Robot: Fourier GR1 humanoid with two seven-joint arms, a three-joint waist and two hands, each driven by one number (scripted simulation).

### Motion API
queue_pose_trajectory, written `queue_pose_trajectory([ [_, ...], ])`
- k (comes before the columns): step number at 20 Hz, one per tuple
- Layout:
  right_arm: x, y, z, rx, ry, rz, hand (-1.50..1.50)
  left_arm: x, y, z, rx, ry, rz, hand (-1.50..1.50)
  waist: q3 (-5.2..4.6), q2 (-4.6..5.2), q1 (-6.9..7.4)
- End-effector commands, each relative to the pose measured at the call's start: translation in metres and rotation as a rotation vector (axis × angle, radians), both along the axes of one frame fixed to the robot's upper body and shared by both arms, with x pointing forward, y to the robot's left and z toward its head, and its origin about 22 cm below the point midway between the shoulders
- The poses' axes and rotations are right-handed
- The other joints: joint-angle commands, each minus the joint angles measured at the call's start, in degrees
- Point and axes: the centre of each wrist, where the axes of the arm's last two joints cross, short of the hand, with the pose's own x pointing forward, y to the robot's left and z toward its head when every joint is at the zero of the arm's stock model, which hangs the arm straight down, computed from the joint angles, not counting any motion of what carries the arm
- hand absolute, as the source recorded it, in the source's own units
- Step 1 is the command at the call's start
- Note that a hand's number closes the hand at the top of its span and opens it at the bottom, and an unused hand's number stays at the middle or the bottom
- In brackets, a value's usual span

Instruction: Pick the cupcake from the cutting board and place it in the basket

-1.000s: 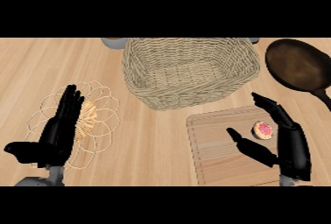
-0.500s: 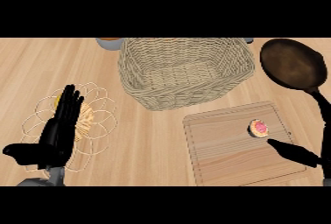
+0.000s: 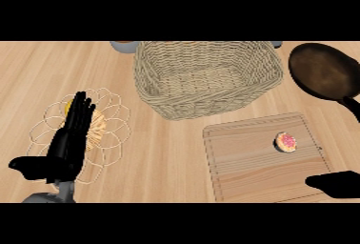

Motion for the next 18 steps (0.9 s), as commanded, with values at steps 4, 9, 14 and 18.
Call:
queue_pose_trajectory([
  [4,0.0,0.012,0.041,-0.024,0.143,-0.067,-1.5,0.007,-0.003,0.011,-0.013,0.001,-0.003,0.0,0.24,0.14,0.18],
  [9,0.01,0.021,0.022,-0.084,0.217,-0.121,-1.5,0.001,-0.001,-0.006,-0.016,0.016,-0.009,0.0,0.17,0.2,0.47],
  [14,0.034,0.025,0.003,-0.059,0.229,-0.128,-1.5,-0.001,-0.015,0.007,-0.012,-0.006,-0.029,0.0,0.31,0.25,0.81],
  [18,0.028,0.022,-0.012,-0.049,0.214,-0.107,-1.5,0.0,0.004,0.001,-0.002,0.003,-0.004,0.0,0.34,0.2,0.19],
])
